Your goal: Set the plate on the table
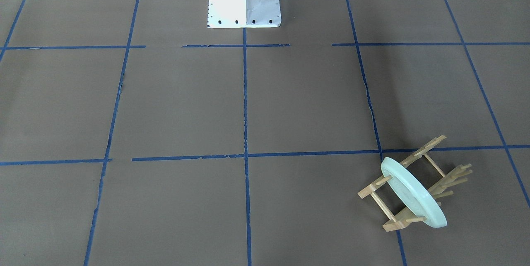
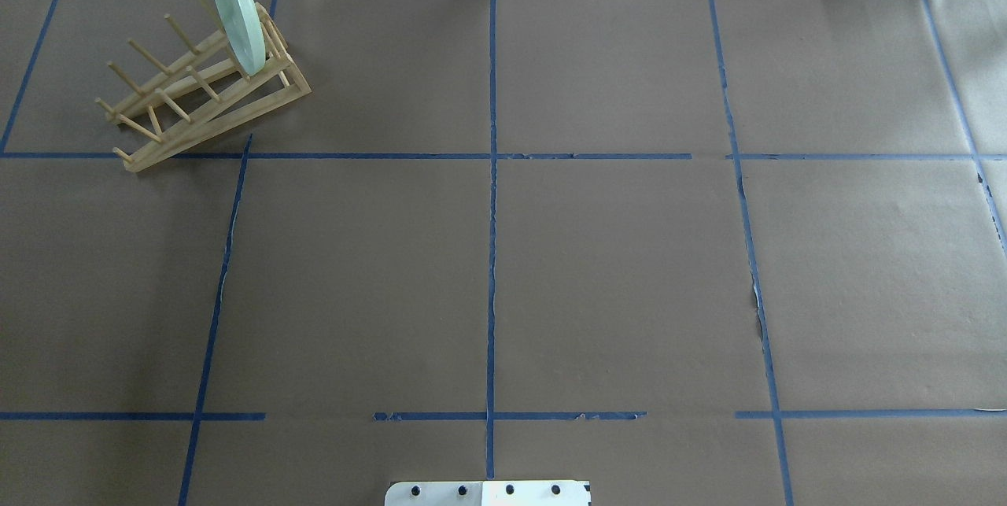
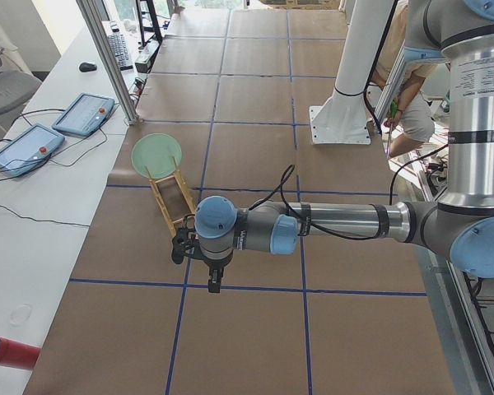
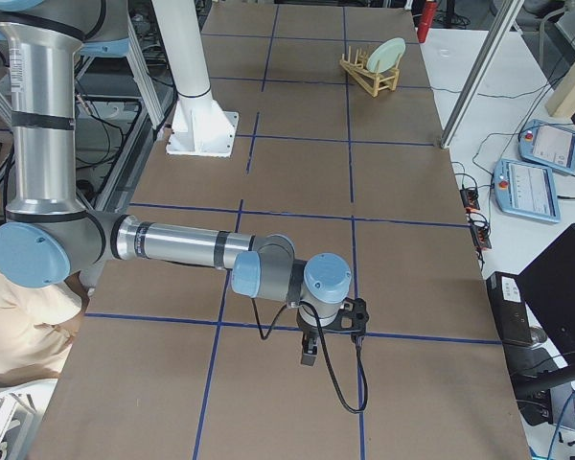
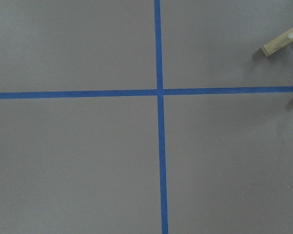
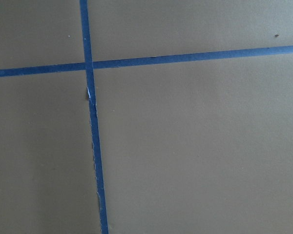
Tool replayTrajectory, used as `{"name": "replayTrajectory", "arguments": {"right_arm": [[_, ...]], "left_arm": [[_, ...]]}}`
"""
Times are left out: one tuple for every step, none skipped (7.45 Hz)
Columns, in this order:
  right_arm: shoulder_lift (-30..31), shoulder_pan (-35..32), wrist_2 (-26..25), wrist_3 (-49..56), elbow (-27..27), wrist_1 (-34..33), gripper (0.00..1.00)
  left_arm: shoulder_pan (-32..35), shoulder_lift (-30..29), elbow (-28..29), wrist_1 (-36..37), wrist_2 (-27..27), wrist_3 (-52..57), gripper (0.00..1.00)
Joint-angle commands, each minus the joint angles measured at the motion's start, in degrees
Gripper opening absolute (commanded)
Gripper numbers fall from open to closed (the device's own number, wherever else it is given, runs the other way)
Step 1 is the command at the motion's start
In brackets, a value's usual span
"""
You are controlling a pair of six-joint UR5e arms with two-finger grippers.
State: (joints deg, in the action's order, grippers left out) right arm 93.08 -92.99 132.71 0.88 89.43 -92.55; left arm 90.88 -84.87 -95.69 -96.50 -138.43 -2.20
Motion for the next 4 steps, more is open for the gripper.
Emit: {"name": "replayTrajectory", "arguments": {"right_arm": [[0.00, 0.00, 0.00, 0.00, -0.05, 0.00, 1.00], [0.00, 0.00, 0.00, 0.00, -0.05, 0.00, 1.00], [0.00, 0.00, 0.00, 0.00, -0.05, 0.00, 1.00], [0.00, 0.00, 0.00, 0.00, -0.05, 0.00, 1.00]], "left_arm": [[0.00, -0.12, -0.46, 0.00, 0.09, 0.09, 1.00], [0.00, -0.04, -1.94, 0.08, 0.00, 0.00, 1.00], [0.00, -0.12, -2.04, 0.00, 0.00, 0.00, 1.00], [0.00, -1.78, -2.65, -0.09, 0.09, -0.17, 1.00]]}}
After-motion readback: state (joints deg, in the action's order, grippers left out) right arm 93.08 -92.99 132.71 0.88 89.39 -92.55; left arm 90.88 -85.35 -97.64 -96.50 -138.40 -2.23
